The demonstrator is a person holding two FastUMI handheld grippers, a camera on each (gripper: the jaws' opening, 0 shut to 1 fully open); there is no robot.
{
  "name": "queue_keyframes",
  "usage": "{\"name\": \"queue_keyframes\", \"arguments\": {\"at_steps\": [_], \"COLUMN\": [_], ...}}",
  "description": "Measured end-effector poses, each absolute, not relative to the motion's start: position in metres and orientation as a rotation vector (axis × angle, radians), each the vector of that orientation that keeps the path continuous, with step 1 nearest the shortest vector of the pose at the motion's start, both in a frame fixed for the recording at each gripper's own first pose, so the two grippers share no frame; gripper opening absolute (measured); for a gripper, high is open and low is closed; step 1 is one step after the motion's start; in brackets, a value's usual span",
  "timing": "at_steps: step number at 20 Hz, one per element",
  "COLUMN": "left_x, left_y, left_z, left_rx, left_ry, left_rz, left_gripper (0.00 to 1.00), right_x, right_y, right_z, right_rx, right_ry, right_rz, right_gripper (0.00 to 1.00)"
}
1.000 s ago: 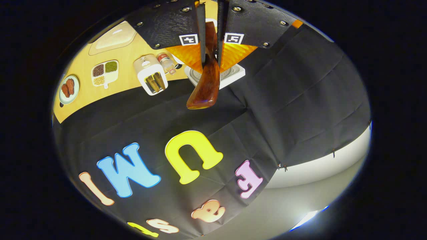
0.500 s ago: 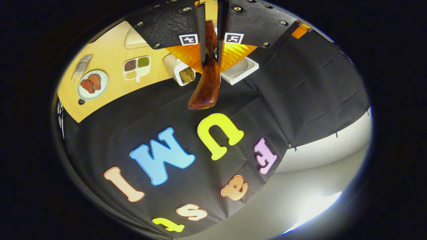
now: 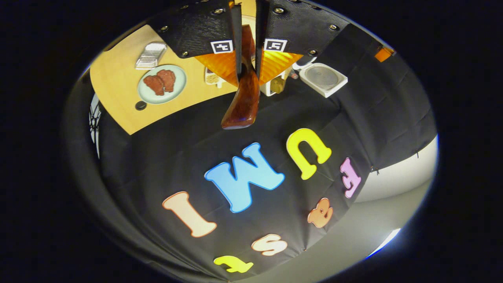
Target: Close the left gripper, press the button to open the rice cooker; take a wooden spoon from the chopstick holder with the right hand, scoop a spoonful of rice and pour it into the rice cooker, then put the wooden spoon back into the chopstick holder.
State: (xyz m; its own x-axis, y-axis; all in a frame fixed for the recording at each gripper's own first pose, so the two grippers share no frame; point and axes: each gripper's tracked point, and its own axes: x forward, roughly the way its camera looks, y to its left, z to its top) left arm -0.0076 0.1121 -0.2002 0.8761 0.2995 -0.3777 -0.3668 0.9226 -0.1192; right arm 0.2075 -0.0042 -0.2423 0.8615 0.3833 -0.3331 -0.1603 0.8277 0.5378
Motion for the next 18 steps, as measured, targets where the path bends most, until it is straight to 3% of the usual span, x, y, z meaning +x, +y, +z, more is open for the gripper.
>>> {"name": "queue_keyframes", "arguments": {"at_steps": [7, 18], "left_x": [0.000, 0.015], "left_y": [0.096, 0.074], "left_z": [-0.214, -0.237], "left_rx": [-0.104, -0.035], "left_ry": [0.457, 0.540], "left_rz": [0.378, 0.372], "left_gripper": [0.79, 0.80], "right_x": [0.241, 0.239], "right_y": [-0.094, -0.124], "right_z": [-0.326, -0.423], "right_rx": [0.506, 0.388], "right_ry": [0.512, 0.625], "right_rz": [0.126, 0.016], "right_gripper": [0.14, 0.14]}}
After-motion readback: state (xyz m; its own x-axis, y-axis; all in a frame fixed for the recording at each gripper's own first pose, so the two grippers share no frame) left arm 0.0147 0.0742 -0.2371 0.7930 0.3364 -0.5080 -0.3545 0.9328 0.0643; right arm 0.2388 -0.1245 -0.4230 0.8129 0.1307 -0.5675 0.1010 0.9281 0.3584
